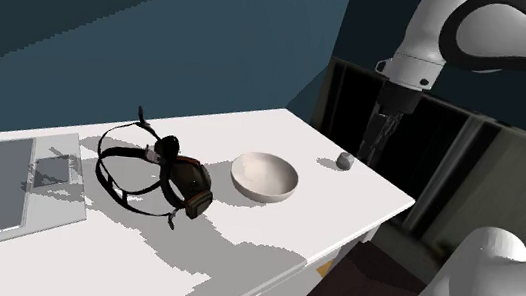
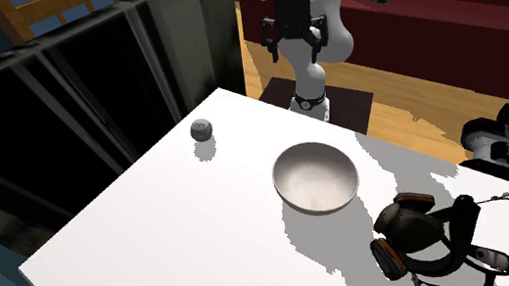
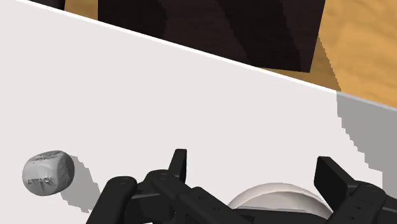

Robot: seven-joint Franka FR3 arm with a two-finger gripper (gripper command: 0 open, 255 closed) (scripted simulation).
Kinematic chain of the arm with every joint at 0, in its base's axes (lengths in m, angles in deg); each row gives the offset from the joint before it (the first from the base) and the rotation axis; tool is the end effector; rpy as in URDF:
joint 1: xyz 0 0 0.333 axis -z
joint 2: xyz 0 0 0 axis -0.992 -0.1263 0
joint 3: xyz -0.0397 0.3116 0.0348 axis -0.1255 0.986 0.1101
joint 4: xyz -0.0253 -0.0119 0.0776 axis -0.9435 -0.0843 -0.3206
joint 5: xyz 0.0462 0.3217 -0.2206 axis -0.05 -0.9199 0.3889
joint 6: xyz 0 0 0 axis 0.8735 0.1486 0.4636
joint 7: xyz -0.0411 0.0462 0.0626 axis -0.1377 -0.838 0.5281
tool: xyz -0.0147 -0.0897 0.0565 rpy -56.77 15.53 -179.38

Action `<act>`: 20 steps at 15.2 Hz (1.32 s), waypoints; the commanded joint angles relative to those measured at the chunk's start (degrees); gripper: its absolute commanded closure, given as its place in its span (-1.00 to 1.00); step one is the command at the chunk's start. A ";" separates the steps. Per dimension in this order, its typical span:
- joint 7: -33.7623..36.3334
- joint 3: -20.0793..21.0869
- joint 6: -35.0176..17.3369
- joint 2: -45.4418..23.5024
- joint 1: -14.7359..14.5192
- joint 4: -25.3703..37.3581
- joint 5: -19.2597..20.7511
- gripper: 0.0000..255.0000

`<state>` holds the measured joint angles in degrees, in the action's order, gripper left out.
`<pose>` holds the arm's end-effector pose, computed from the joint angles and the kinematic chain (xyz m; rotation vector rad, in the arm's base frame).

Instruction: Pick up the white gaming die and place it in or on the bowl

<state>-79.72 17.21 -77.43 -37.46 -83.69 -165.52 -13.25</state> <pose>0.2977 0.0002 0.5970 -3.0597 -0.1168 0.0063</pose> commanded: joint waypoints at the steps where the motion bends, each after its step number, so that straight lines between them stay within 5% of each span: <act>1: 0.00 0.00 0.00 0.00 0.00 0.00 0.00 -1.00; 20: -15.63 -15.34 -24.05 -25.51 6.22 1.71 9.48 -1.00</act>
<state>-94.59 2.59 -100.40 -61.51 -77.72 -164.28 -3.96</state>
